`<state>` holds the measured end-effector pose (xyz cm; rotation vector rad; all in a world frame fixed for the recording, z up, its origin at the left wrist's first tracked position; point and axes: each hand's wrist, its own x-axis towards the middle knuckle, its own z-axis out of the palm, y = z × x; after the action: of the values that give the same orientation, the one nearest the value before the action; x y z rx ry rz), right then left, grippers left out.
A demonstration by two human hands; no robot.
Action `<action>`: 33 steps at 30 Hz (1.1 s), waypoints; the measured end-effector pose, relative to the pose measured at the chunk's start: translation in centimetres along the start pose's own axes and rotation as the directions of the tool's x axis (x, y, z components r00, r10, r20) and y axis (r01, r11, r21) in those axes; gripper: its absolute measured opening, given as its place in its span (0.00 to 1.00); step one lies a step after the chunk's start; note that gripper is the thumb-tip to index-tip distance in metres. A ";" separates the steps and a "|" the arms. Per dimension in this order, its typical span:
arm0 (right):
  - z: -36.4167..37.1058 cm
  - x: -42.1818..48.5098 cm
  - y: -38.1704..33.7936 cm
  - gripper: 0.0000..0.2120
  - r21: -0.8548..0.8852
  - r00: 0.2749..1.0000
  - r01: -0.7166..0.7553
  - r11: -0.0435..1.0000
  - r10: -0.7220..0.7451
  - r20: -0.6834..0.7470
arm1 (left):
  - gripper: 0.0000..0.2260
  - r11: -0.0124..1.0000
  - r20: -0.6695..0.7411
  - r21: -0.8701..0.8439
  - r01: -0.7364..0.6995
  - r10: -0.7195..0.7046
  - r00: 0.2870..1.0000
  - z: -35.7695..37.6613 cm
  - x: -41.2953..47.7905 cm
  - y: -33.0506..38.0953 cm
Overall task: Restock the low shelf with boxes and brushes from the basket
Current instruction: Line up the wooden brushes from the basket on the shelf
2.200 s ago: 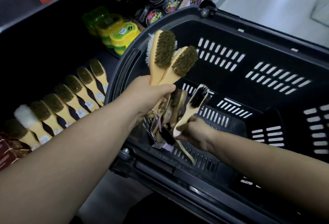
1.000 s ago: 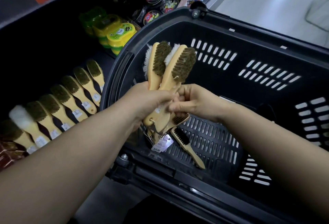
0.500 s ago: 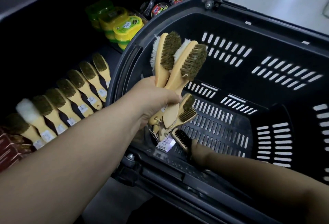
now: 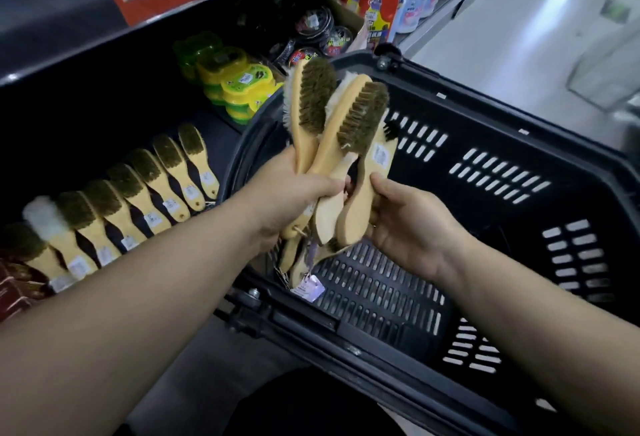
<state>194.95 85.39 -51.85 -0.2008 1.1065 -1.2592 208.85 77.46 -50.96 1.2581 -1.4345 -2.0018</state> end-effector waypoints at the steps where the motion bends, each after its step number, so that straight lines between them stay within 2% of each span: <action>1: 1.0 -0.7 -0.2 0.15 -0.029 1.000 0.026 0.999 -0.026 0.016 | 0.17 0.999 -0.002 -0.032 -0.022 0.022 1.000 -0.3 -0.7 0.5; 5: 5.3 -2.5 0.0 0.14 -0.120 0.991 0.097 0.988 -0.084 0.108 | 0.15 0.993 -0.053 -0.093 -0.071 0.066 0.996 -3.3 -4.8 2.1; 9: 10.3 -3.0 2.2 0.10 -0.229 0.988 0.113 0.967 -0.084 0.133 | 0.20 0.989 -0.166 -0.142 -0.049 0.026 0.986 -7.5 -10.2 1.5; 13: 15.3 -2.7 5.6 0.07 -0.330 0.989 0.058 0.942 -0.008 0.151 | 0.15 0.995 -0.300 -0.094 0.037 -0.063 0.952 -12.3 -14.0 -0.9; 17: 18.4 -1.2 9.2 0.12 -0.475 0.976 -0.019 0.880 0.120 0.184 | 0.13 0.976 -0.367 -0.127 0.175 -0.210 0.906 -16.8 -15.5 -3.2; 19: 19.1 -0.1 10.8 0.10 -0.518 0.970 -0.087 0.851 0.190 0.149 | 0.13 0.963 -0.392 -0.166 0.212 -0.261 0.882 -18.3 -15.7 -4.2; 21: 19.3 1.3 12.3 0.09 -0.561 0.975 -0.110 0.820 0.198 0.098 | 0.12 0.948 -0.395 -0.219 0.230 -0.302 0.868 -19.2 -15.8 -4.9; 24: 19.2 3.8 14.1 0.07 -0.644 0.993 -0.091 0.759 0.121 0.002 | 0.12 0.933 -0.388 -0.281 0.223 -0.323 0.863 -20.2 -15.5 -5.6; 27: 18.5 6.7 14.9 0.14 -0.775 0.996 -0.027 0.632 -0.047 -0.073 | 0.13 0.928 -0.409 -0.319 0.191 -0.316 0.856 -20.8 -14.7 -6.5; 29: 18.0 8.3 14.8 0.15 -0.812 0.983 -0.004 0.584 -0.148 -0.112 | 0.15 0.919 -0.401 -0.358 0.165 -0.311 0.862 -20.9 -13.6 -7.0; 30: 17.7 9.0 14.6 0.14 -0.810 0.972 -0.012 0.586 -0.183 -0.146 | 0.18 0.912 -0.398 -0.381 0.151 -0.309 0.864 -21.0 -12.9 -7.3; 33: 16.8 11.0 13.9 0.11 -0.724 0.948 -0.022 0.689 -0.214 -0.233 | 0.20 0.895 -0.419 -0.431 0.112 -0.309 0.854 -21.4 -10.3 -7.9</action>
<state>215.56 74.12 -58.70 -0.6920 1.8620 -0.8910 233.49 76.18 -55.14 1.6251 -0.6381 -1.8011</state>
